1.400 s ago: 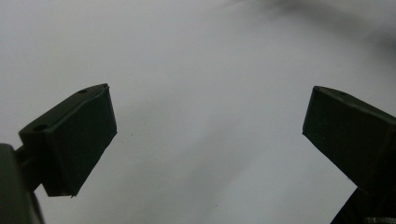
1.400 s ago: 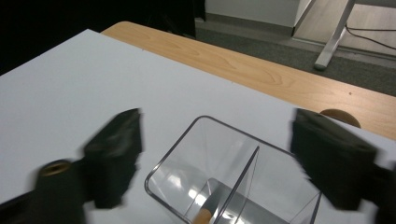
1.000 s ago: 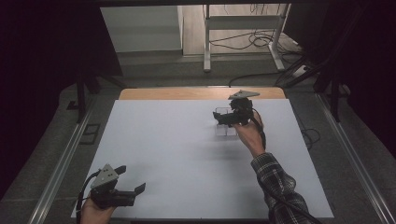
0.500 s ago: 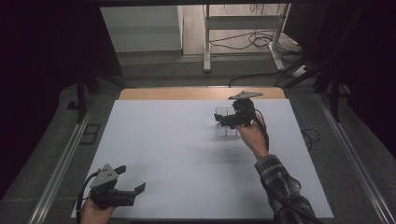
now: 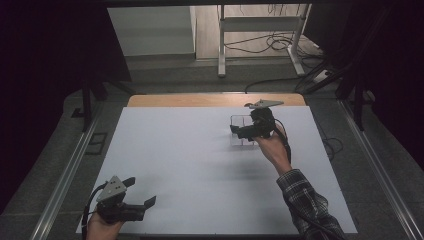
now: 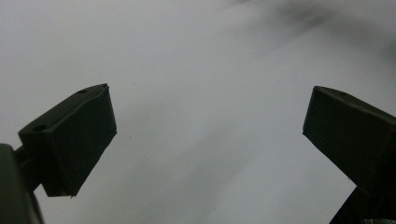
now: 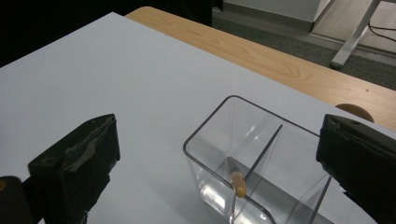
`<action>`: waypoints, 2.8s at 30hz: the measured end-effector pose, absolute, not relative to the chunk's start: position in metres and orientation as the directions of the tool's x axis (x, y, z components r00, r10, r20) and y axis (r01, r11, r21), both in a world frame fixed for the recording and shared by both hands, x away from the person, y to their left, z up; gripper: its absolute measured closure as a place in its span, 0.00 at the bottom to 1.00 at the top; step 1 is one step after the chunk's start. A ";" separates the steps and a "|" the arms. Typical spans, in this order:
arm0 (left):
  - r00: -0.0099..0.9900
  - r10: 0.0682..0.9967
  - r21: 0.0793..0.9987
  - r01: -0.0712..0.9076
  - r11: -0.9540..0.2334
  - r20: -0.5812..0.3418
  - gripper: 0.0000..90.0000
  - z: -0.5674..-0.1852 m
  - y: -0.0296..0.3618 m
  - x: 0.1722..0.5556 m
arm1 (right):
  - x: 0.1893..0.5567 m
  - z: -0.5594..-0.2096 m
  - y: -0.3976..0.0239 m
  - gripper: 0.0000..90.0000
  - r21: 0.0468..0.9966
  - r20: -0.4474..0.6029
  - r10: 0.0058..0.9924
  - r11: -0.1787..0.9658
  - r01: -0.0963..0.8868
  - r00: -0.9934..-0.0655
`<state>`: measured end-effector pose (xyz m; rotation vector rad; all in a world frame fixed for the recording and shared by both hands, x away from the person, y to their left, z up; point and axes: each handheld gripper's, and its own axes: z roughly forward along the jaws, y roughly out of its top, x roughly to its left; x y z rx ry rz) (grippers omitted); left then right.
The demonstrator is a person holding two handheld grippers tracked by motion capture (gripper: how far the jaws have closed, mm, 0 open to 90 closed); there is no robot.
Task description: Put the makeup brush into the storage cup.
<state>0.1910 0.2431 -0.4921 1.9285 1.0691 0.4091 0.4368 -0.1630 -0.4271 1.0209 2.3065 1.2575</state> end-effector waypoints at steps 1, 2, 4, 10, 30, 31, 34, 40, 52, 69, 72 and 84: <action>0.577 0.808 0.814 0.522 -0.253 -0.119 0.03 -0.492 0.243 0.191 | 0.436 -0.427 -0.163 0.00 0.827 0.053 0.717 0.359 0.433 -0.695; 0.577 0.808 0.815 0.522 -0.253 -0.119 0.03 -0.492 0.243 0.191 | 0.435 -0.427 -0.164 0.00 0.825 0.055 0.714 0.361 0.435 -0.698; 0.577 0.808 0.814 0.522 -0.254 -0.119 0.03 -0.492 0.243 0.191 | 0.433 -0.427 -0.165 0.00 0.822 0.056 0.710 0.366 0.436 -0.702; 0.577 0.808 0.814 0.523 -0.254 -0.119 0.03 -0.492 0.243 0.191 | 0.430 -0.429 -0.168 0.00 0.820 0.054 0.703 0.374 0.434 -0.709; 0.576 0.809 0.814 0.522 -0.254 -0.118 0.03 -0.492 0.243 0.191 | 0.415 -0.424 -0.172 0.00 0.826 0.057 0.682 0.378 0.419 -0.729; 0.576 0.809 0.814 0.522 -0.253 -0.118 0.03 -0.492 0.243 0.191 | 0.415 -0.424 -0.172 0.00 0.826 0.056 0.682 0.379 0.418 -0.729; 0.576 0.809 0.814 0.522 -0.252 -0.119 0.03 -0.492 0.243 0.191 | 0.412 -0.423 -0.173 0.00 0.828 0.061 0.679 0.375 0.417 -0.732; 0.576 0.809 0.815 0.522 -0.252 -0.119 0.03 -0.492 0.244 0.191 | 0.406 -0.421 -0.174 0.00 0.831 0.064 0.670 0.374 0.411 -0.739; 0.578 0.808 0.816 0.520 -0.252 -0.119 0.03 -0.492 0.243 0.191 | 0.395 -0.424 -0.178 0.00 0.830 0.064 0.661 0.381 0.408 -0.747; 0.583 0.803 0.817 0.517 -0.254 -0.120 0.03 -0.492 0.243 0.190 | 0.382 -0.429 -0.185 0.00 0.831 0.084 0.651 0.372 0.414 -0.754; 0.584 0.803 0.818 0.517 -0.254 -0.120 0.03 -0.492 0.243 0.190 | 0.381 -0.429 -0.186 0.00 0.831 0.085 0.651 0.371 0.414 -0.754; 0.586 0.801 0.819 0.516 -0.253 -0.122 0.03 -0.491 0.243 0.190 | 0.371 -0.431 -0.191 0.00 0.822 0.084 0.656 0.380 0.424 -0.750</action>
